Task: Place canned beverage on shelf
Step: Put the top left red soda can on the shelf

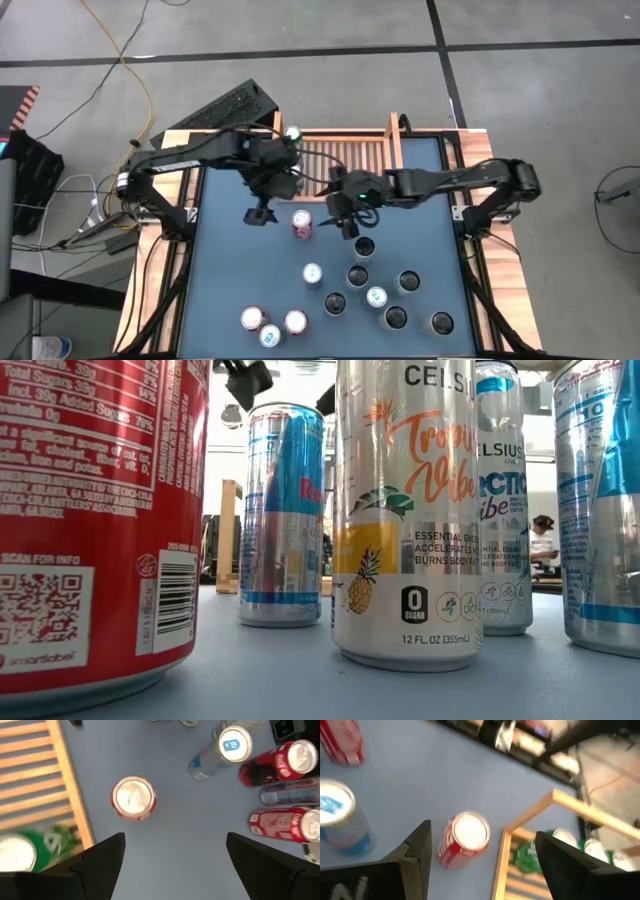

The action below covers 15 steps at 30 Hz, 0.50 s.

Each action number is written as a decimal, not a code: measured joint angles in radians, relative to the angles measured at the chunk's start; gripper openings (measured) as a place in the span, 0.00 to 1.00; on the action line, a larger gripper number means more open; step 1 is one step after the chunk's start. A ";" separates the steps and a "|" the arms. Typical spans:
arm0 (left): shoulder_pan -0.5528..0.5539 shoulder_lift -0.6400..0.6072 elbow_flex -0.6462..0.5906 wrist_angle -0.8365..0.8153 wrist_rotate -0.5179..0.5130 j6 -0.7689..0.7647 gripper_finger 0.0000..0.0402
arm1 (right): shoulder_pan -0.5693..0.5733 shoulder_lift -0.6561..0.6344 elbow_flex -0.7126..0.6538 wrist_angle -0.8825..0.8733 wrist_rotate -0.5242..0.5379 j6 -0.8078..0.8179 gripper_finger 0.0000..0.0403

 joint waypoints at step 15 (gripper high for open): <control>-0.086 -0.216 0.001 -0.010 -0.168 -0.135 0.83 | -0.009 0.419 0.538 -0.461 -0.073 -0.062 0.67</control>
